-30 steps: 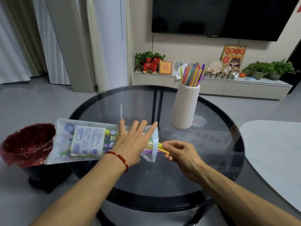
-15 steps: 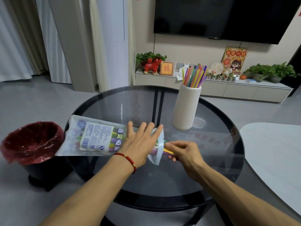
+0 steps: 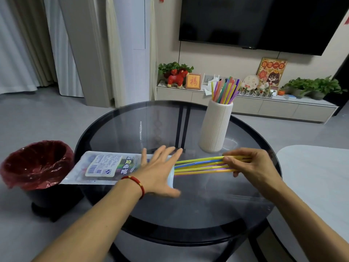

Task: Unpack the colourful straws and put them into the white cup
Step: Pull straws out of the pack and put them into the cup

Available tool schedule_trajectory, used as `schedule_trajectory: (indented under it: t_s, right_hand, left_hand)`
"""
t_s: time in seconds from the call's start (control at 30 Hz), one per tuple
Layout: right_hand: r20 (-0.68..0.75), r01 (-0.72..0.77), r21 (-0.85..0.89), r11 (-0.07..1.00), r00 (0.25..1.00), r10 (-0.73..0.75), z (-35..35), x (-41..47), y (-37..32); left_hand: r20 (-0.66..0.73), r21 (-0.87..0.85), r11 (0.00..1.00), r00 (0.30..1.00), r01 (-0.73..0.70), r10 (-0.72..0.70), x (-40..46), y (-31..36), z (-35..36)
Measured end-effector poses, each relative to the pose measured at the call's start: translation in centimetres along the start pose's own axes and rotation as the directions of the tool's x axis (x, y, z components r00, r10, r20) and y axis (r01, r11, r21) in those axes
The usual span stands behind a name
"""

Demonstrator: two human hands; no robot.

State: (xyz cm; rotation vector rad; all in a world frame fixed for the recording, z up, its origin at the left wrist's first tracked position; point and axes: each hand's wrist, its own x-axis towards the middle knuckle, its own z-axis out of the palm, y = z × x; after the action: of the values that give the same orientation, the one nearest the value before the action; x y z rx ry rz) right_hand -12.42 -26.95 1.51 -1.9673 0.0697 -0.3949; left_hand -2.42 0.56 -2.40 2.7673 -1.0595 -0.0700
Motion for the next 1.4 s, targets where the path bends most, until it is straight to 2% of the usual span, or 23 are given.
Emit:
schedule_trajectory:
  t_s: [0.1,0.17,0.23,0.27,0.33,0.37,0.43,0.5,0.53,0.57,0.67,0.77,0.83,0.97,1.07,1.17,1.27,1.4]
  right_hand:
    - [0.036,0.078,-0.038,0.996,0.996,-0.077,-0.7,-0.4,-1.6]
    - [0.055,0.118,-0.029,0.993,0.992,-0.117,-1.1,-0.6,-2.5]
    - [0.02,0.137,0.05,0.989,0.99,-0.138,-1.7,-0.7,-3.0]
    - [-0.015,0.125,0.122,0.985,0.992,-0.124,-2.1,-0.5,-3.1]
    - [-0.087,0.031,0.329,0.944,0.996,-0.003,-2.6,0.2,-2.5]
    - [-0.084,-0.033,0.436,0.899,0.993,0.077,-2.5,0.4,-2.0]
    - [0.029,-0.166,0.547,0.821,0.983,0.18,-1.3,0.5,-0.9]
    - [0.18,-0.244,0.477,0.844,0.967,0.178,1.5,-0.1,-0.2]
    - [0.198,-0.224,0.425,0.877,0.969,0.151,3.3,-0.5,-0.2]
    - [0.157,-0.178,0.376,0.909,0.979,0.126,5.0,-0.7,-0.3]
    - [-0.128,-0.053,0.2,0.978,0.989,0.08,7.2,0.3,-1.8]
    - [-0.25,-0.021,0.005,1.0,0.968,0.022,5.2,1.7,-4.3]
    - [-0.247,0.017,-0.171,0.985,0.967,-0.06,2.8,2.1,-6.1]
    - [-0.238,0.095,-0.452,0.887,0.945,-0.223,0.4,2.8,-7.4]
    - [-0.145,0.034,-0.581,0.813,0.979,-0.144,2.7,2.8,-5.1]
    - [-0.102,-0.01,-0.613,0.79,0.992,-0.067,3.9,2.6,-2.8]
    - [-0.191,0.0,-0.536,0.844,0.974,-0.121,3.5,2.9,-1.8]
    - [-0.119,-0.047,-0.442,0.896,0.993,-0.007,3.8,2.3,-0.5]
  left_hand:
    - [-0.126,-0.126,0.99,0.991,-0.061,0.045,0.8,2.4,0.5]
    - [-0.236,-0.072,0.992,0.968,-0.101,0.081,1.4,3.4,1.0]
    - [-0.308,-0.037,0.995,0.948,-0.093,0.078,1.9,4.3,1.3]
    - [-0.33,-0.049,0.996,0.943,-0.072,0.052,2.1,4.7,1.2]
    - [-0.362,-0.085,0.996,0.932,-0.029,-0.003,2.4,5.3,1.1]
    - [-0.385,-0.091,0.996,0.923,-0.015,-0.022,2.5,5.4,1.1]
    - [-0.414,-0.112,0.994,0.908,0.015,-0.06,2.7,5.7,1.2]
    - [-0.399,-0.131,0.991,0.914,0.026,-0.077,2.7,6.2,1.4]
    - [-0.379,-0.138,0.99,0.923,0.02,-0.072,2.8,6.5,1.4]
    - [-0.351,-0.156,0.988,0.934,0.017,-0.072,2.8,6.8,1.3]
    - [-0.255,-0.181,0.983,0.965,0.013,-0.059,2.7,6.9,0.7]
    - [-0.133,-0.093,0.995,0.99,0.029,-0.041,2.3,5.7,0.5]
    - [-0.074,-0.085,0.995,0.995,0.055,-0.062,2.0,4.7,0.5]
    - [-0.003,-0.101,0.988,0.993,0.115,-0.116,1.5,3.7,0.4]
    - [0.032,-0.095,0.987,0.992,0.127,-0.125,1.3,3.7,0.4]
    - [0.017,-0.098,0.989,0.994,0.112,-0.111,1.1,3.8,0.6]
    - [0.011,-0.109,0.988,0.994,0.107,-0.106,1.2,3.9,0.6]
    - [0.008,-0.111,0.988,0.994,0.106,-0.105,1.1,4.2,0.6]
